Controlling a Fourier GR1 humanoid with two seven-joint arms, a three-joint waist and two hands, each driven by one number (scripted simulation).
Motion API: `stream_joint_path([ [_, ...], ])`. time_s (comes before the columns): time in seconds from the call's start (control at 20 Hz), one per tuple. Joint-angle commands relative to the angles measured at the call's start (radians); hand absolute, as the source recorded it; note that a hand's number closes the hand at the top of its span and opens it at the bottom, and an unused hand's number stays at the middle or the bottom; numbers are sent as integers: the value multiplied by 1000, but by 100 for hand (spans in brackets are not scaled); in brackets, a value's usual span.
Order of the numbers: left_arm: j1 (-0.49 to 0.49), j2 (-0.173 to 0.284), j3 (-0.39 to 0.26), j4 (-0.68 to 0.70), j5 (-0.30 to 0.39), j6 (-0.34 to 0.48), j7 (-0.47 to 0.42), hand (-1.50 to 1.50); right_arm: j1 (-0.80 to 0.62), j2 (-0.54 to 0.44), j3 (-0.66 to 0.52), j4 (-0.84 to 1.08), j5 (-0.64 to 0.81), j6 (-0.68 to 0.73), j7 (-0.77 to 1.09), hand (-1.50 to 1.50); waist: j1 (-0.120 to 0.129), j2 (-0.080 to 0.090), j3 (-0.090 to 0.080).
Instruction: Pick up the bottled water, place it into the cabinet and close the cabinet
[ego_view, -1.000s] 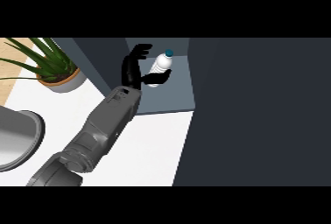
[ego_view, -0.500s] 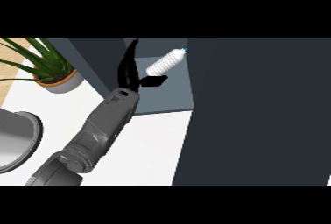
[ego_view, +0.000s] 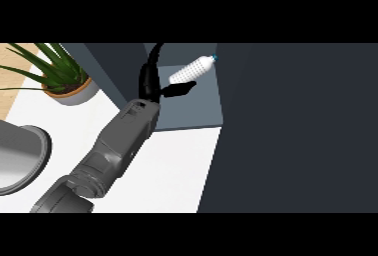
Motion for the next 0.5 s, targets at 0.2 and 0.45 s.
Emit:
stream_joint_path([
  [0.2,66,-7,60,-129,112,-254,-183,150,15,-4,44,-64,34,-8,42,-150,-2,-9,-1],
  [0.45,74,-7,51,-159,148,-426,-168,150,11,-24,-28,-91,6,-13,75,-150,36,-18,1],
])
